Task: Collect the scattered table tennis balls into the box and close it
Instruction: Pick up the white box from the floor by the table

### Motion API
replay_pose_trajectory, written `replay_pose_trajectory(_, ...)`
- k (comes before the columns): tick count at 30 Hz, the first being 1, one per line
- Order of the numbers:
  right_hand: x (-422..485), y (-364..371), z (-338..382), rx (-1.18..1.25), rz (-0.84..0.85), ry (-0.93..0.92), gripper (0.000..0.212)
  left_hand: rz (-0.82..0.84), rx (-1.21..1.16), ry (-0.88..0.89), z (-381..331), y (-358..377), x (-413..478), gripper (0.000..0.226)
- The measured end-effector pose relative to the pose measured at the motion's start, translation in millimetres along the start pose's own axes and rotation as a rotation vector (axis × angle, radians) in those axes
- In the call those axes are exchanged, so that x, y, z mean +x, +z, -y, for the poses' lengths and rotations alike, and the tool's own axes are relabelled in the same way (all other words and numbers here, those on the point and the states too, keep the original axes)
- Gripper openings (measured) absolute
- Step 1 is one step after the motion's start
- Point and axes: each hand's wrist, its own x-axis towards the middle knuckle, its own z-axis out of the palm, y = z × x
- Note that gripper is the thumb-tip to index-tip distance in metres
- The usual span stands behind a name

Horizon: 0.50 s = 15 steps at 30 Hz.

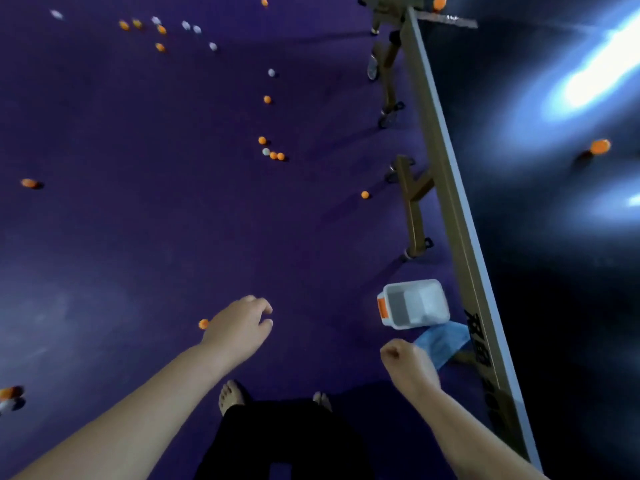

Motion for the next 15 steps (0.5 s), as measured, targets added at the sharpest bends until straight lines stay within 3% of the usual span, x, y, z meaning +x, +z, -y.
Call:
replay_pose_trajectory(8, 134, 50, -53, 0.283, 0.025, 0.271, 0.023, 0.091, -0.107, 0.042, -14, 88, 141, 0.021)
replay_pose_trajectory(15, 312, 124, -139, 0.249, 0.053, 0.480, 0.029, 0.097, -0.143, -0.005, 13, 217, 278, 0.019)
